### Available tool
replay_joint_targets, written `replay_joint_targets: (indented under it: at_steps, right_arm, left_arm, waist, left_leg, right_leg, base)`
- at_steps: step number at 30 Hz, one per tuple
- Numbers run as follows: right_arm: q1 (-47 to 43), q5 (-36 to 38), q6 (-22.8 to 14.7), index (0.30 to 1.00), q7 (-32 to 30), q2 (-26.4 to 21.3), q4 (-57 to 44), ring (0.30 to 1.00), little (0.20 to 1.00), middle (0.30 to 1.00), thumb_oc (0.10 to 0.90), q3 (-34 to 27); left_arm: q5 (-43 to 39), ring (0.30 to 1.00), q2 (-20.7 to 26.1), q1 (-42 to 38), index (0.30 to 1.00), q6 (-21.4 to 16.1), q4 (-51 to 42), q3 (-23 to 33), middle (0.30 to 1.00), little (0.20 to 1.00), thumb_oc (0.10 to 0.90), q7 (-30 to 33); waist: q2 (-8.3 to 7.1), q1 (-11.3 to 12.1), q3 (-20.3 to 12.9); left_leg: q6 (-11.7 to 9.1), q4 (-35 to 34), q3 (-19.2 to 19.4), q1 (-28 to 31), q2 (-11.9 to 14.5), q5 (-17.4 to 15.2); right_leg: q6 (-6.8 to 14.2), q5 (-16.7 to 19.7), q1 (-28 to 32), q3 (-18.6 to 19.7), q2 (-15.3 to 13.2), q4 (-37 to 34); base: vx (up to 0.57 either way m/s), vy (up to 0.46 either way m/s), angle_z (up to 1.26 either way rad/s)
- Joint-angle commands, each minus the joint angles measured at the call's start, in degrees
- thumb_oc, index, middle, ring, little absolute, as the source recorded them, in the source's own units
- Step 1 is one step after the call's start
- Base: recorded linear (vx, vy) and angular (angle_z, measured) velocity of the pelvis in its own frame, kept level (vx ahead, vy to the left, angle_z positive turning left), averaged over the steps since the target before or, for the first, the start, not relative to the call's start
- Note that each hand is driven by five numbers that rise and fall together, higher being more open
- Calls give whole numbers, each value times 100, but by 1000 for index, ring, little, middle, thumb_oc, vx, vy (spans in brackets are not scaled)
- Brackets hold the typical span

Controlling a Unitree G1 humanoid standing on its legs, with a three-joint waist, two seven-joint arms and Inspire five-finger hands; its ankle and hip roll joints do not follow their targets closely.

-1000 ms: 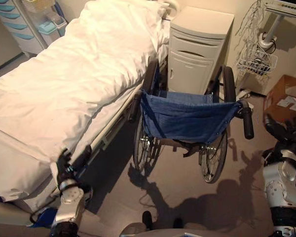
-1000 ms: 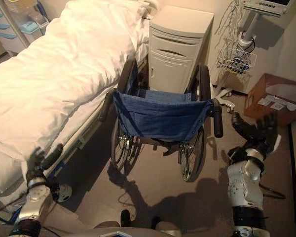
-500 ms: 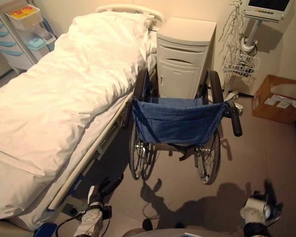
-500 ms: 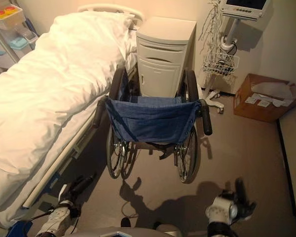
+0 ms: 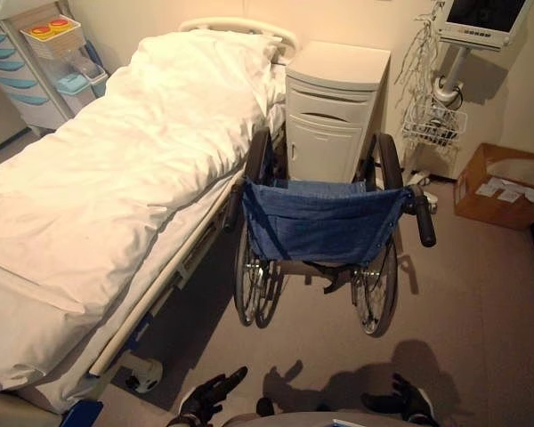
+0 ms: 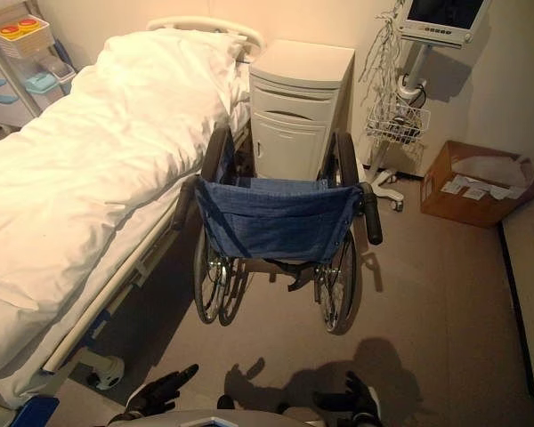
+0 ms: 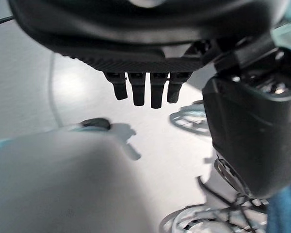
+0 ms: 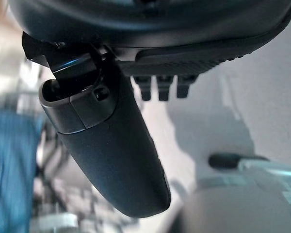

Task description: Push the wheelchair next to the bed

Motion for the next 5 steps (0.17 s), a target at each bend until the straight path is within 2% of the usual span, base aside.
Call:
replay_joint_targets:
  at_steps: [1, 5]
  right_arm:
    - [-394, -256, 32, 900, 570, -211, 9, 900, 900, 900, 800, 182]
    - [-425, -391, 171, 900, 781, -171, 140, 900, 900, 900, 800, 368]
  left_arm:
    - [193, 900, -87, -407, 900, -103, 13, -136, 900, 900, 800, -113]
    - [210, 900, -107, -447, 900, -161, -33, -229, 900, 900, 800, -26]
  waist:
    - [25, 31, 130]
    - [27, 58, 119]
  left_leg:
    - [-93, 191, -48, 191, -150, -626]
    - [-106, 202, -87, 182, -151, -626]
  right_leg:
    - [315, -99, -269, -72, -127, 539]
    - [304, -125, -253, -108, -125, 543]
  base:
    - [-14, -12, 3]
    - [-20, -15, 8]
